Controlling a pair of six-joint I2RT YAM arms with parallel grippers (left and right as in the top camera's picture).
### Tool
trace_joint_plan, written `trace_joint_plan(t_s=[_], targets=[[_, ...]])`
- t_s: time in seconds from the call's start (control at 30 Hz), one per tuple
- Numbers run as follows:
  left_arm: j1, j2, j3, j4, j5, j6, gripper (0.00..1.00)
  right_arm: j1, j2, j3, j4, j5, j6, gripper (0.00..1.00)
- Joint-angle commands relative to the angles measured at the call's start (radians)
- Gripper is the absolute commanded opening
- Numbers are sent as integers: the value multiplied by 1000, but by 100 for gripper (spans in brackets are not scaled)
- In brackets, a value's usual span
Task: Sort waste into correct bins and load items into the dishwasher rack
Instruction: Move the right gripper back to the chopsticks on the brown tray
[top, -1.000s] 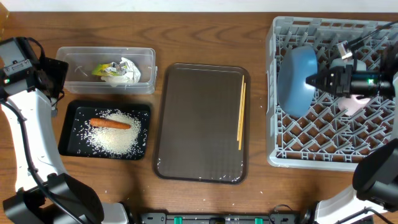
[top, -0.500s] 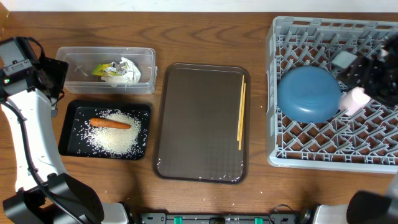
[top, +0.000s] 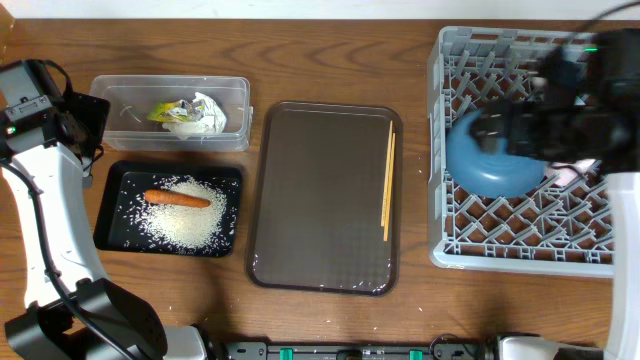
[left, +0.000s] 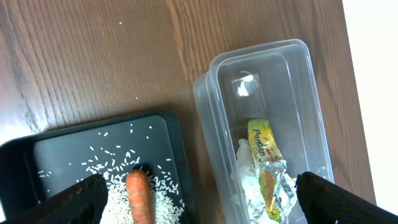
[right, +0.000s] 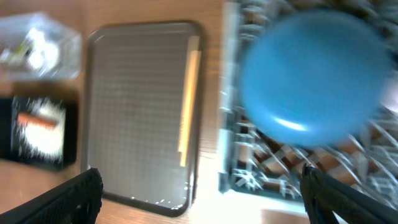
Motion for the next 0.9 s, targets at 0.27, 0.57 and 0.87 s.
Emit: trace_joint_plan(t_s=[0.27, 0.57, 0.87], targets=[[4, -2, 11, 0, -8, 10, 98, 388, 136, -190, 251, 278, 280, 95], [4, -2, 11, 0, -8, 10, 98, 472, 443, -204, 392, 325, 382, 86], [4, -2, 11, 0, -8, 10, 98, 478, 617, -204, 438, 305, 438, 70]])
